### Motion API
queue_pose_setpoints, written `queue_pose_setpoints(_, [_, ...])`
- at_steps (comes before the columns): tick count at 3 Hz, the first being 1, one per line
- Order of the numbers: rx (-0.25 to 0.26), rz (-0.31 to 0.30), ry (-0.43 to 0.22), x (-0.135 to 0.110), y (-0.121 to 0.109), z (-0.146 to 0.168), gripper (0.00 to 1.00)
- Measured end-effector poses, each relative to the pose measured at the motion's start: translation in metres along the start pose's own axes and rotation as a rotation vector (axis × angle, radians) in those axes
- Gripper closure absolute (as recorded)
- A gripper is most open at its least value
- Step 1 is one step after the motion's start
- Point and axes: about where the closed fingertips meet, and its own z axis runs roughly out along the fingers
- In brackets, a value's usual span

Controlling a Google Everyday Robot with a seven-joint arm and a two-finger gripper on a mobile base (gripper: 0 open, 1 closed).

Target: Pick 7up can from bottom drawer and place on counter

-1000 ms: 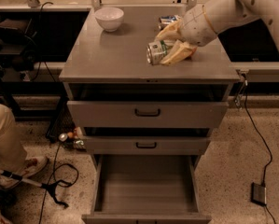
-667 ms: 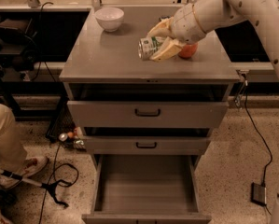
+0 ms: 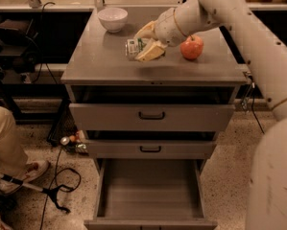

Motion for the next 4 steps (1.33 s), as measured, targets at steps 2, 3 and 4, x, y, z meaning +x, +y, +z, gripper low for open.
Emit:
queue_pose_setpoints(2, [-0.039,0.052,-0.049,0.004,-0.017,0.047,0.67])
queue_pose_setpoints(3, [-0.042,0.068,-0.055,0.008,-0.021,0.056,0.44])
queue_pose_setpoints(4, [-0.045,0.083,-0.062,0.012,-0.023,0.061,0.21])
